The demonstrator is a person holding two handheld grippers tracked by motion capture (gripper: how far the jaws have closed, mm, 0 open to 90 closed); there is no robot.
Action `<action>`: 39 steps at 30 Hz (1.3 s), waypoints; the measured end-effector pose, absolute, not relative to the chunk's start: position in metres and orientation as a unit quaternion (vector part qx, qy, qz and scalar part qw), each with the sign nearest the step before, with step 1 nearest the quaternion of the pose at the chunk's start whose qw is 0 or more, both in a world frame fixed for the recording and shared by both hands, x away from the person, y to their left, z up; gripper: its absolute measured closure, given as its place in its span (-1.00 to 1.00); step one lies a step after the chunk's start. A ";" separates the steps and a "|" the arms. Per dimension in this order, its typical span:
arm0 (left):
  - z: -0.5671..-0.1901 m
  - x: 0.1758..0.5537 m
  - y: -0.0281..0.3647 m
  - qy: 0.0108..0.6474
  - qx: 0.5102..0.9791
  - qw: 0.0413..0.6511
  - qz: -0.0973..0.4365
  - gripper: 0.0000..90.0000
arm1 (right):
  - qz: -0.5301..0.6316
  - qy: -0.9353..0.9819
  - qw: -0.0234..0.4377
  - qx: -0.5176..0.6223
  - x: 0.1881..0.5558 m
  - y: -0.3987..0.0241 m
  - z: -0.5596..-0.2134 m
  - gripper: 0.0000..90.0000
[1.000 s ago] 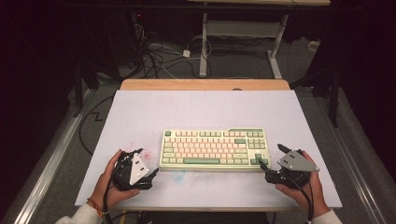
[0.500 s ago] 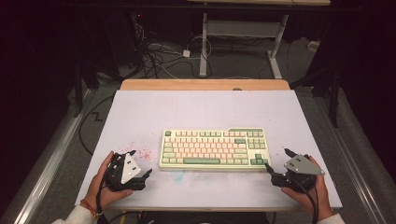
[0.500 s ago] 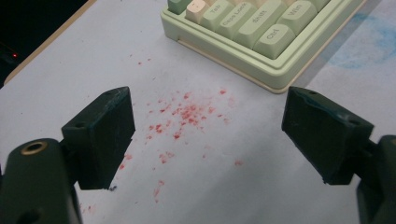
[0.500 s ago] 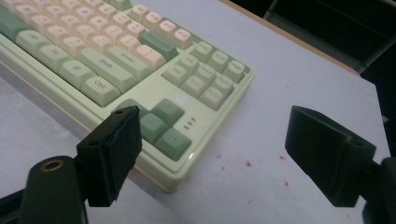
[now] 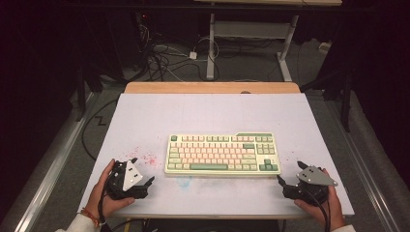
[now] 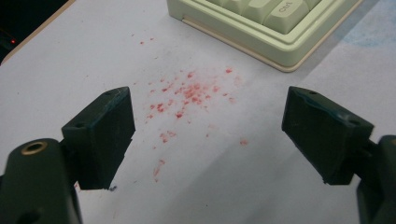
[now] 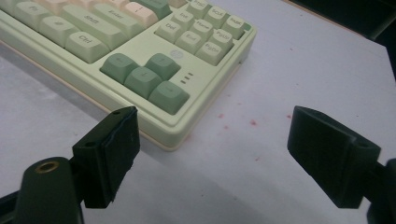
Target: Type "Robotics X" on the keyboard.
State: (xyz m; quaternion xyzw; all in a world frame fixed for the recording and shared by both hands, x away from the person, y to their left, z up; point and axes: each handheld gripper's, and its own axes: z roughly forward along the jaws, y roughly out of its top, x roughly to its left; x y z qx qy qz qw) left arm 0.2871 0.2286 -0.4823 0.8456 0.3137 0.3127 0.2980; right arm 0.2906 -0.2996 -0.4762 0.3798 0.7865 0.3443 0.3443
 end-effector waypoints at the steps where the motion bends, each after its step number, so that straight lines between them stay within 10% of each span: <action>1: -0.482 0.287 0.229 0.315 0.845 0.300 0.311 -0.64 | 0.343 0.787 0.346 0.378 0.290 -0.299 -0.477 -0.63; 39: -0.484 0.289 0.221 0.299 0.852 0.295 0.311 -0.64 | 0.358 0.778 0.367 0.363 0.287 -0.293 -0.470 -0.63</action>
